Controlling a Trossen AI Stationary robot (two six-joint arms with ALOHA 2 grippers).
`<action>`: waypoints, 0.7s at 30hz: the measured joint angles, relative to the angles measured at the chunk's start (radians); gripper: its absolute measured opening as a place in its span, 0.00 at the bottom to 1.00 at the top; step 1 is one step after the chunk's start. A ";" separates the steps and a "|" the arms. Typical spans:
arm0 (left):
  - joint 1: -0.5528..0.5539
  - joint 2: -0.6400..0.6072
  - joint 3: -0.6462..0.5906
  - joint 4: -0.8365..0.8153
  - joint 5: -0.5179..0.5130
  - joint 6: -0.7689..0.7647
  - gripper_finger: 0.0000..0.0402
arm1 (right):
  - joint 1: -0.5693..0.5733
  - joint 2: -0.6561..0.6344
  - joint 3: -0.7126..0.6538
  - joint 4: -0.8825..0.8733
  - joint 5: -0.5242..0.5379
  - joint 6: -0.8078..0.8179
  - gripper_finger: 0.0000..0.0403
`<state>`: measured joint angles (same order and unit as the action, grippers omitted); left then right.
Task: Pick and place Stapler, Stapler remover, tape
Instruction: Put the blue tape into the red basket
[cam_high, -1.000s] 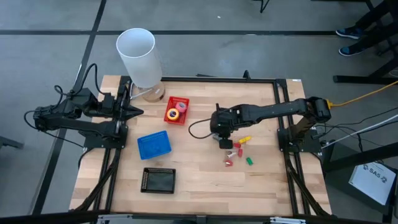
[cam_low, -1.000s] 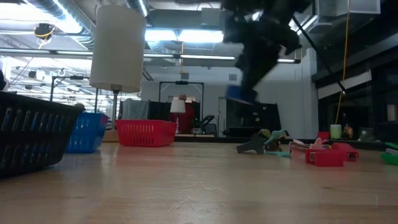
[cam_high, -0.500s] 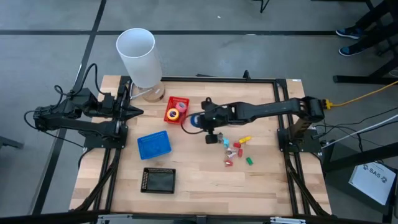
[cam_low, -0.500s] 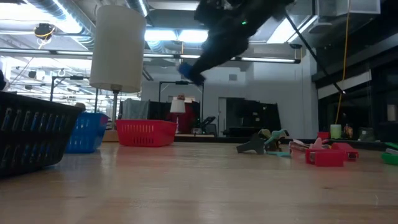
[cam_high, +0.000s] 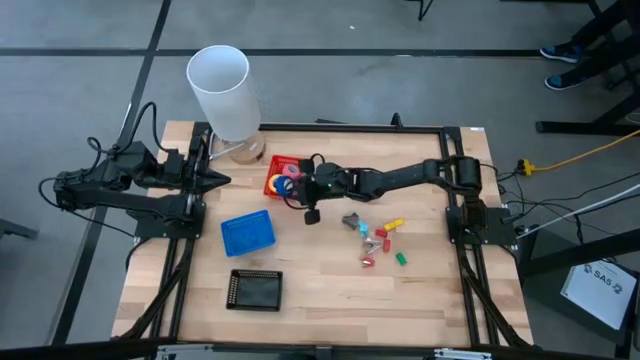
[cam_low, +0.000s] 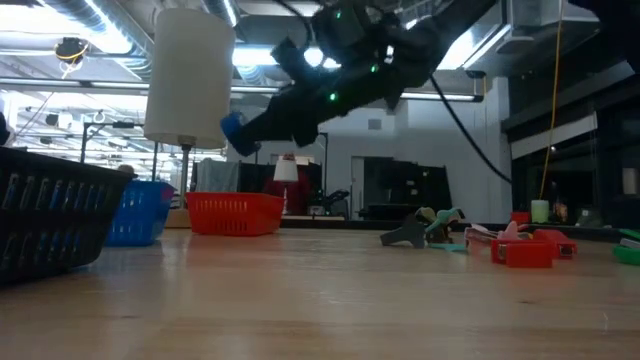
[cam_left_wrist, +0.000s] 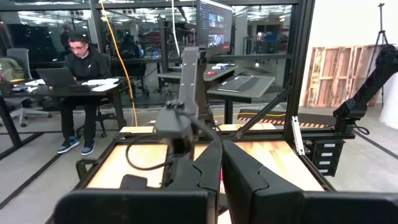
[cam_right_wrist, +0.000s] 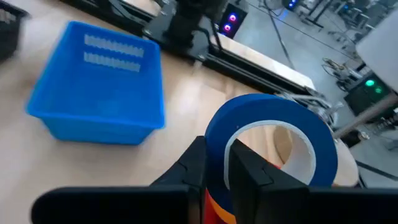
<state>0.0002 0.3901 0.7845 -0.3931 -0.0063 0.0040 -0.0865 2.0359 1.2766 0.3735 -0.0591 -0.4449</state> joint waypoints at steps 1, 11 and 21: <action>0.000 0.000 0.000 0.000 0.000 0.000 0.02 | -0.009 0.010 0.000 0.013 -0.014 0.003 0.10; 0.000 0.000 0.000 0.000 0.000 0.000 0.03 | -0.071 0.072 -0.001 0.013 -0.093 0.019 0.14; 0.000 0.000 0.000 0.000 0.000 0.000 0.03 | -0.088 0.072 -0.001 -0.014 -0.092 0.017 0.27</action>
<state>0.0001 0.3901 0.7845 -0.3931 -0.0063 0.0040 -0.1741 2.1082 1.2755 0.3594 -0.1513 -0.4278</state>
